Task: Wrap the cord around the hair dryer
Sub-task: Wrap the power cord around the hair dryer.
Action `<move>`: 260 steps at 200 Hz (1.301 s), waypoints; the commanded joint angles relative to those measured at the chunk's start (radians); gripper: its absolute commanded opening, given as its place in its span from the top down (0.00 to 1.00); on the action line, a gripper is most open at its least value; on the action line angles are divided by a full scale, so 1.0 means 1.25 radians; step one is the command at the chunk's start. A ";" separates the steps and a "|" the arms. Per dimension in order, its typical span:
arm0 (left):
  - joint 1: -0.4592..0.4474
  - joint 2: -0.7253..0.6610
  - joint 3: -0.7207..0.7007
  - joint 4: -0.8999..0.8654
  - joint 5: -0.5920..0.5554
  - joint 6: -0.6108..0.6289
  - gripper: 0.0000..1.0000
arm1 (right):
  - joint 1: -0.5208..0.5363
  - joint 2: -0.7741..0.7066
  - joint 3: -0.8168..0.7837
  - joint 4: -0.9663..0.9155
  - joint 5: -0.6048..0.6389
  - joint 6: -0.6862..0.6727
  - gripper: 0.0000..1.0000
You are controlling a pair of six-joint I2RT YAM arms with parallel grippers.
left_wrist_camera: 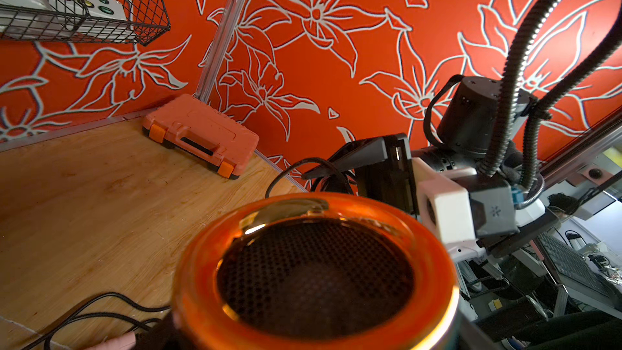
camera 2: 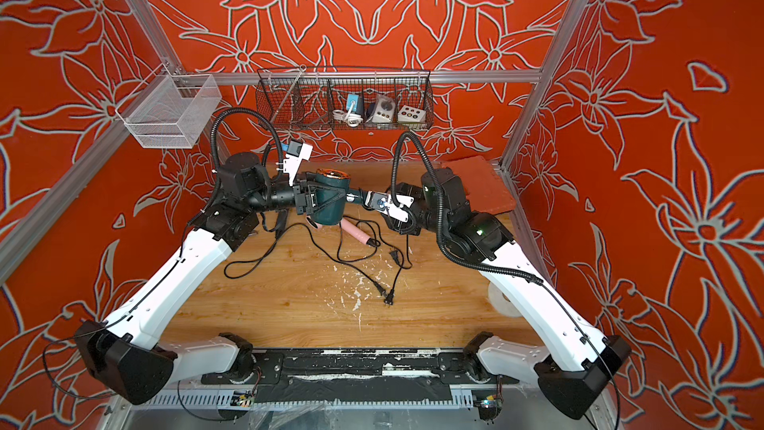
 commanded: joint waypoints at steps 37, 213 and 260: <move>-0.014 -0.016 0.050 0.057 0.109 -0.005 1.00 | 0.007 -0.010 -0.013 0.036 0.003 -0.011 0.90; -0.108 0.049 0.141 -0.303 0.225 0.205 0.21 | 0.011 -0.024 0.022 0.018 -0.034 -0.038 1.00; -0.124 0.059 0.146 -0.324 0.206 0.227 0.08 | 0.014 -0.028 0.017 0.034 -0.042 -0.023 1.00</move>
